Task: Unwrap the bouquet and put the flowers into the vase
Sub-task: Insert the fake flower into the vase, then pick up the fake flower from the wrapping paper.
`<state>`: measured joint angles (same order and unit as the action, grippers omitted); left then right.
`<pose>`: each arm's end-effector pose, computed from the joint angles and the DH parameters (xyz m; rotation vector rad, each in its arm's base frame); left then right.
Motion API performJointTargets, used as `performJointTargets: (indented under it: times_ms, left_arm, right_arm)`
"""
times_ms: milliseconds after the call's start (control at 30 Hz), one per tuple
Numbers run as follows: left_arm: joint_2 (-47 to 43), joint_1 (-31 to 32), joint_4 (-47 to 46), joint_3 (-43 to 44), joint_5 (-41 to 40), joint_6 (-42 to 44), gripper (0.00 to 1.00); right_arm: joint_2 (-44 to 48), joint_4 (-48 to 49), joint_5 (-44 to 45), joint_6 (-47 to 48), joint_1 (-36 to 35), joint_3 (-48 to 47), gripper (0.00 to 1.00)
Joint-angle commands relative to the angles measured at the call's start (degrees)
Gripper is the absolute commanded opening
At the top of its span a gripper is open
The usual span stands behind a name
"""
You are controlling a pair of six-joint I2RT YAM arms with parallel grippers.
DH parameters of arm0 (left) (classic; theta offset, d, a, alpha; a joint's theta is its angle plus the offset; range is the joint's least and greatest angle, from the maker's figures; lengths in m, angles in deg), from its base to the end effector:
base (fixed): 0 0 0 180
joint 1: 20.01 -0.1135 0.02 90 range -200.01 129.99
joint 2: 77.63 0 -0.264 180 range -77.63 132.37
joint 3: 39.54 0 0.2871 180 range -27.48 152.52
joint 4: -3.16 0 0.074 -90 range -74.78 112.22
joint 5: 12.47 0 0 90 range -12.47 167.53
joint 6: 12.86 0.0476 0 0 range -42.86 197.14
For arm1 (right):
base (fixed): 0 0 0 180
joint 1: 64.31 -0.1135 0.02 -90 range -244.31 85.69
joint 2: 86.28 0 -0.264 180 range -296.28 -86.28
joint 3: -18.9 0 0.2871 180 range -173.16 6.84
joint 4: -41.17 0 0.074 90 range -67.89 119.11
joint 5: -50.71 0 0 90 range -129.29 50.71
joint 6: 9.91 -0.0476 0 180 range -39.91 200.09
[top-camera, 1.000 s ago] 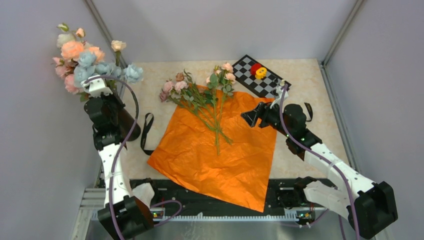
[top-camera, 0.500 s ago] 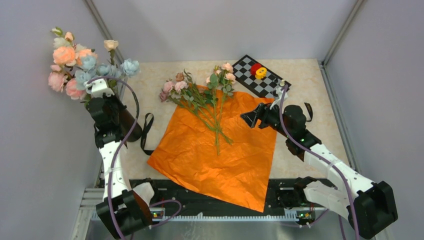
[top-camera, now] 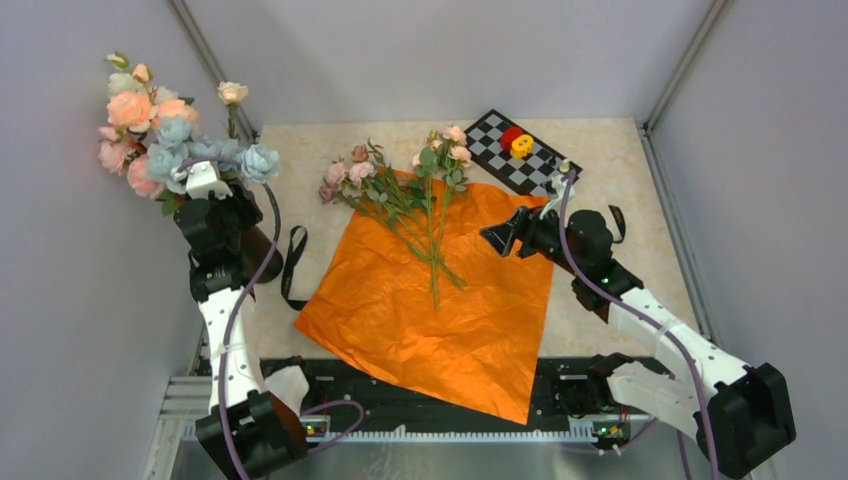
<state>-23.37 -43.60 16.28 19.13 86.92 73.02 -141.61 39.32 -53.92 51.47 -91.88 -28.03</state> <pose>0.2520 0.1016 0.3315 -0.2938 1.6968 0.1103 0.2355 0.1365 0.2673 -0.1794 1.8307 0.9267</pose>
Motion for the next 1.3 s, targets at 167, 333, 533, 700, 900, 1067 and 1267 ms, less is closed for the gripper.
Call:
performJointTargets:
  times_ms: [167,333,533,700,900,1067,1267]
  left_arm:
    - [-5.6,-0.1,3.2,1.5,3.7,-4.4,0.73]
    - [-6.8,0.3,4.5,1.6,6.1,-5.2,0.85]
    - [-7.9,1.1,7.4,1.9,5.5,-6.8,0.91]
    - [-9.6,1.7,9.3,1.6,8.0,-8.1,0.97]
    - [-12.3,4.1,11.4,1.1,8.9,-7.5,0.99]
    - [-14.1,6.4,13.6,0.9,10.9,-7.9,0.99]
    - [-16.4,12.6,16.6,-0.5,10.5,-4.8,0.99]
  right_arm:
    - [1.7,1.4,-0.9,0.3,0.7,-0.6,0.71]
    - [1.6,0.5,-0.9,0.6,0.7,-1.3,0.71]
    - [1.5,-0.6,-1.1,1.2,0.7,-2.3,0.71]
    - [1.1,-0.5,-1.2,1.1,0.7,-2.6,0.71]
    - [0.6,-1.2,-1.5,1.3,0.7,-2.8,0.71]
    - [0.0,-1.5,-1.8,1.5,0.7,-3.2,0.71]
    - [-0.8,-0.9,-2.3,0.9,0.7,-3.4,0.71]
